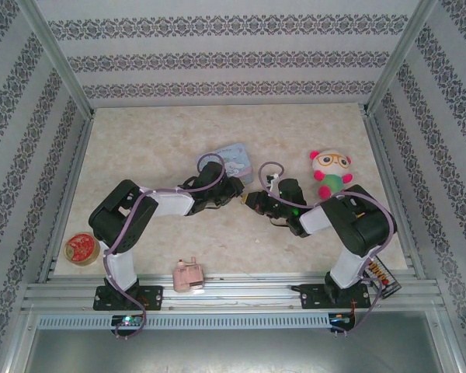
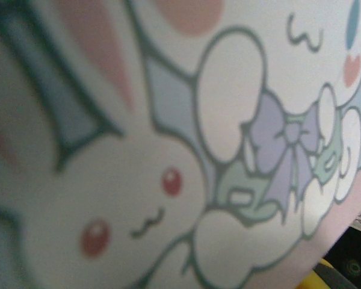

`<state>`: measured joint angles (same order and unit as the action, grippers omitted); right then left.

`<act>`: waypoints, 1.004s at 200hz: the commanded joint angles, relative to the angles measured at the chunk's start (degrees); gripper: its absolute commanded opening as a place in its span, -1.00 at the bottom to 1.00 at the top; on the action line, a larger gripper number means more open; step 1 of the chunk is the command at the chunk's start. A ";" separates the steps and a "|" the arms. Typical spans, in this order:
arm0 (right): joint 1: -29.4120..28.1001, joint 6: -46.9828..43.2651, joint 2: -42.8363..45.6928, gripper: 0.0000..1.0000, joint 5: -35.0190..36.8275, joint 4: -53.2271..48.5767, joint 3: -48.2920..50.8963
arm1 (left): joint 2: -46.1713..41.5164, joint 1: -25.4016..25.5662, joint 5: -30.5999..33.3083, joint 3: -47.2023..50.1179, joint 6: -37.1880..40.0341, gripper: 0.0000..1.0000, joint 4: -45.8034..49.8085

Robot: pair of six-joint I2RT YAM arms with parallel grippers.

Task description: Unlock a padlock with a key

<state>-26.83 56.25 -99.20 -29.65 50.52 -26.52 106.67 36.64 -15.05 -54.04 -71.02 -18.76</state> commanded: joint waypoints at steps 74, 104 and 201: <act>-0.79 -7.29 7.04 -0.73 11.11 -3.54 -7.83 | 2.12 2.64 -9.62 0.20 -1.21 -0.70 5.83; -0.50 -6.33 4.45 -0.73 9.27 -3.12 -9.56 | 2.11 2.82 -10.15 -0.14 -0.92 -0.71 5.76; -0.86 -8.29 4.57 -0.65 10.36 -4.42 -8.61 | 1.88 2.74 -9.88 0.11 -1.44 -0.71 5.21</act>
<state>-28.62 49.06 -96.31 -23.38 37.47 -32.25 107.20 36.62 -15.44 -54.85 -71.02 -18.63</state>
